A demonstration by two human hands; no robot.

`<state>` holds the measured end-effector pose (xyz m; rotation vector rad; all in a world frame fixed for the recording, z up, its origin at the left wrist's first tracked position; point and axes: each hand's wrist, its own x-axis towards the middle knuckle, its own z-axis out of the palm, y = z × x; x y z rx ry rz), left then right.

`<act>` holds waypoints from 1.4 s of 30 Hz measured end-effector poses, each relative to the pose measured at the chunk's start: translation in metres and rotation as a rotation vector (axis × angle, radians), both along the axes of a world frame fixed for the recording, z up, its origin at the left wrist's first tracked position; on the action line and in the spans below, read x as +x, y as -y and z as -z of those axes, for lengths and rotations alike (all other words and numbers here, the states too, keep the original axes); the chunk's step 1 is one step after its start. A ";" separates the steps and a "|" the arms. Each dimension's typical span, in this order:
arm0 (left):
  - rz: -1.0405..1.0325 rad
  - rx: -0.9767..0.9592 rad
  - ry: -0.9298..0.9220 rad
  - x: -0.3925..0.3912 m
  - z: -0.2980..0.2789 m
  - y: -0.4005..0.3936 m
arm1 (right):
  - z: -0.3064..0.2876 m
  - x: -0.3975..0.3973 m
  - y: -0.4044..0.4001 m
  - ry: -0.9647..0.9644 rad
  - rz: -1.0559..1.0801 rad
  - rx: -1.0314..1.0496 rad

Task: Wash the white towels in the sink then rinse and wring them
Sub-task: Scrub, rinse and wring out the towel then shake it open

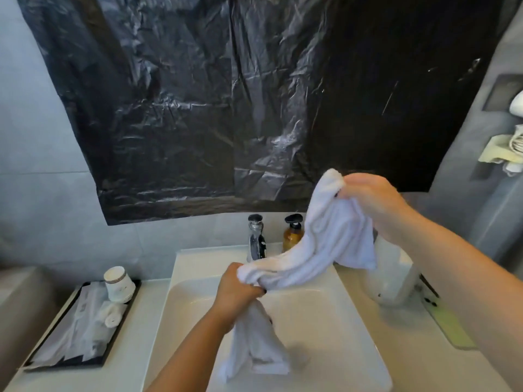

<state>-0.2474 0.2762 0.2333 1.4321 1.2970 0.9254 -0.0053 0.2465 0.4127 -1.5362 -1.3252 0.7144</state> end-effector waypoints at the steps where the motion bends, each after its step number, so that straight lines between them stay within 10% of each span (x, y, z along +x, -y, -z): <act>1: -0.005 0.005 -0.021 -0.001 -0.006 -0.002 | 0.027 0.011 0.000 0.110 0.026 -0.092; 9: 0.154 0.211 -0.059 0.017 -0.065 -0.007 | 0.152 -0.017 0.015 0.523 -0.447 -0.728; 14: 0.185 0.202 0.017 0.024 -0.069 -0.001 | 0.142 -0.084 0.001 -0.264 -0.354 -0.180; 22: 0.397 0.007 0.205 -0.015 -0.004 -0.002 | 0.147 -0.120 -0.029 -0.858 -0.160 -0.133; 29: 0.373 -0.381 0.285 -0.013 0.063 -0.014 | 0.195 -0.091 -0.007 -0.225 -0.433 -0.120; 35: 0.390 -0.874 0.476 -0.017 0.093 -0.036 | 0.270 -0.042 -0.027 0.932 -0.562 0.095; 42: 0.791 -0.985 -0.208 0.000 0.084 -0.075 | 0.280 -0.061 -0.087 0.854 -0.804 0.182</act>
